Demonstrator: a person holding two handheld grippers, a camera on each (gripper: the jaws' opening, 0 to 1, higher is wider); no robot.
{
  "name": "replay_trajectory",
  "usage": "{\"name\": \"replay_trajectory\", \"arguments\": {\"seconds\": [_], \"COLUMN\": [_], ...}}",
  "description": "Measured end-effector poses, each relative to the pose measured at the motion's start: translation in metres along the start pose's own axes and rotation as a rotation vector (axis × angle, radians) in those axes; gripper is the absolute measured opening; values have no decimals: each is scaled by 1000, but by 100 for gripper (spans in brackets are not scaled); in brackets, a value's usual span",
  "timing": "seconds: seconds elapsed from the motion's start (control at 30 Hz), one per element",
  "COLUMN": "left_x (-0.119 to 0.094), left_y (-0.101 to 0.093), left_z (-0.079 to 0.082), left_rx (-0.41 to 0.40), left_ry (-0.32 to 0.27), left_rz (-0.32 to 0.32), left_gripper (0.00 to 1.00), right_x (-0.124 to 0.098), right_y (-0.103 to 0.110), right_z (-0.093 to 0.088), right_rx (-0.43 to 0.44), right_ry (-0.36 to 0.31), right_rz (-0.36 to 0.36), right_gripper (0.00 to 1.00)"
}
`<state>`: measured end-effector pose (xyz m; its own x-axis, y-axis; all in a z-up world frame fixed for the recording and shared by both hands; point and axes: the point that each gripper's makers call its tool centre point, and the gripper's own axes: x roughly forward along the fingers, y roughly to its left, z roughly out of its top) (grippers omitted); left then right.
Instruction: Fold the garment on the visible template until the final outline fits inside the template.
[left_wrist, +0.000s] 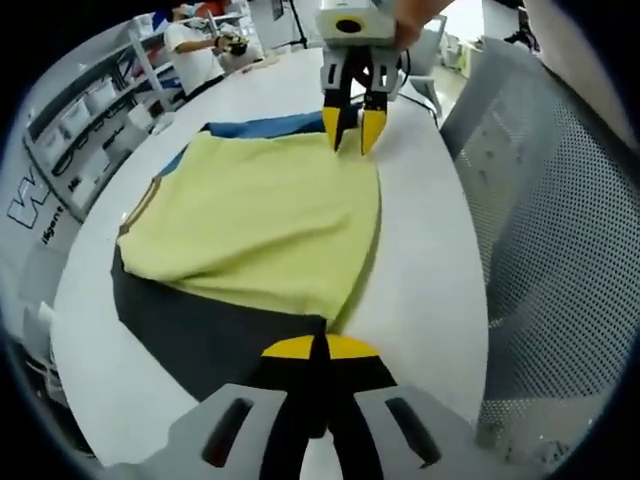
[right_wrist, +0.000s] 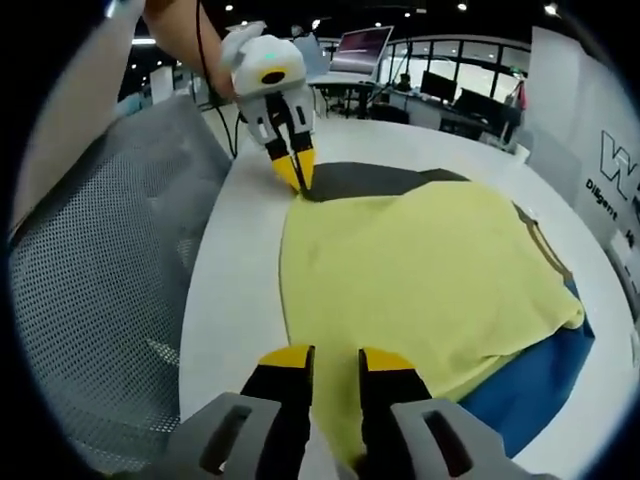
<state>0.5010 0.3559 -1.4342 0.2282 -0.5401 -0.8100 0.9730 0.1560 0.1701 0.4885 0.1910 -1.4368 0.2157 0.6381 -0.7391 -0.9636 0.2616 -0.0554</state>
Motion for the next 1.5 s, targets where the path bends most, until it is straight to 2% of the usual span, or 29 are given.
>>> {"name": "replay_trajectory", "arguments": {"seconds": [0.53,0.87,1.23,1.37,1.5], "left_x": [-23,-20,-17,-18,-22], "left_y": [13,9,3,7,12], "left_z": [6,5,-4,-6,-3], "left_rx": [-111,-96,-56,-97,-172], "left_ry": [-68,-59,-25,-34,-75], "left_rz": [-5,-17,-36,-22,-18], "left_gripper": [1,1,1,1,1], "right_x": [1,-2,-8,-8,-8], "right_y": [1,-4,-14,-14,-13], "right_z": [-15,-18,-25,-25,-25], "right_rx": [2,9,19,18,20], "right_ry": [31,35,53,55,56], "right_rz": [9,-8,-28,-28,-30], "right_gripper": [12,11,9,9,10]}}
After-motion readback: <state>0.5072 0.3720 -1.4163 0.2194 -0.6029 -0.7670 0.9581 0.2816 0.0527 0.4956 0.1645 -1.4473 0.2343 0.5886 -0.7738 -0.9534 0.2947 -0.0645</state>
